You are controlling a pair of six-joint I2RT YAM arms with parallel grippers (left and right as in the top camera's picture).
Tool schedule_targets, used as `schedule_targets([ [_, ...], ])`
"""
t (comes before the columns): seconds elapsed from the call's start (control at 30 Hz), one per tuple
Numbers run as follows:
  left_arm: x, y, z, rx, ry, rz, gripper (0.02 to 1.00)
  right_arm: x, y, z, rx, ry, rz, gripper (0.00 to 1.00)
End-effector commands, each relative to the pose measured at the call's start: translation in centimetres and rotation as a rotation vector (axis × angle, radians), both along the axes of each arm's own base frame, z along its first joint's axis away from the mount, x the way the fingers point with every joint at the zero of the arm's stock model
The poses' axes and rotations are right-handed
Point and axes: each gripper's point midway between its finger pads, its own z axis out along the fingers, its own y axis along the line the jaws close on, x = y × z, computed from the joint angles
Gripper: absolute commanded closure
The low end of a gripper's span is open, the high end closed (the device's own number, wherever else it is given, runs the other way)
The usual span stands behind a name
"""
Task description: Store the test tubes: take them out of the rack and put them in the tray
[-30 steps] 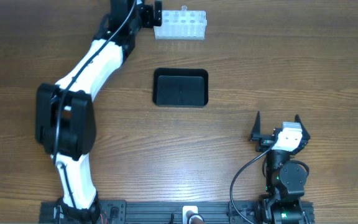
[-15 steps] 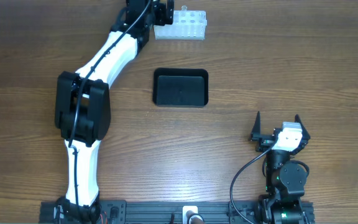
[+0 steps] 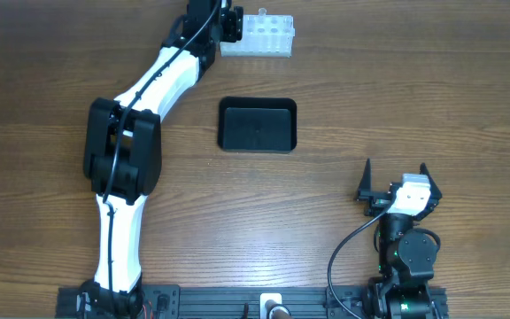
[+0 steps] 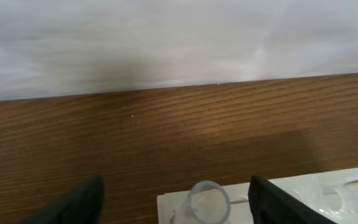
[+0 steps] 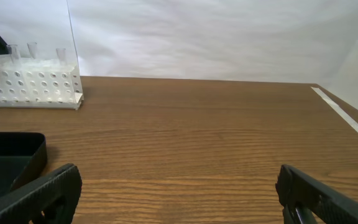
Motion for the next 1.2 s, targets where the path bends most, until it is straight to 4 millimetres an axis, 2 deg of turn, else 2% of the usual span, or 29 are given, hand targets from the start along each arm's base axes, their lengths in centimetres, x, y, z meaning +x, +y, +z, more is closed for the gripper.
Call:
schedule_targets([
  [0.03,0.5,-0.4,0.5,0.000,-0.022,0.003,0.345,0.0,0.1,-0.3,-0.005,0.009,0.003,0.007],
  [0.17,0.5,-0.6,0.8,-0.003,-0.032,0.000,0.461,0.0,0.1,-0.4,-0.005,0.009,0.003,0.007],
  [0.83,0.3,-1.5,0.8,-0.004,-0.032,-0.014,0.638,0.0,0.1,-0.4,-0.005,0.009,0.003,0.007],
  [0.93,0.2,-1.6,0.8,-0.004,-0.032,-0.015,0.706,0.0,0.1,-0.4,-0.005,0.009,0.003,0.007],
  [1.2,0.2,-1.7,0.7,-0.004,-0.031,-0.016,0.812,0.0,0.1,-0.4,-0.005,0.009,0.003,0.007],
])
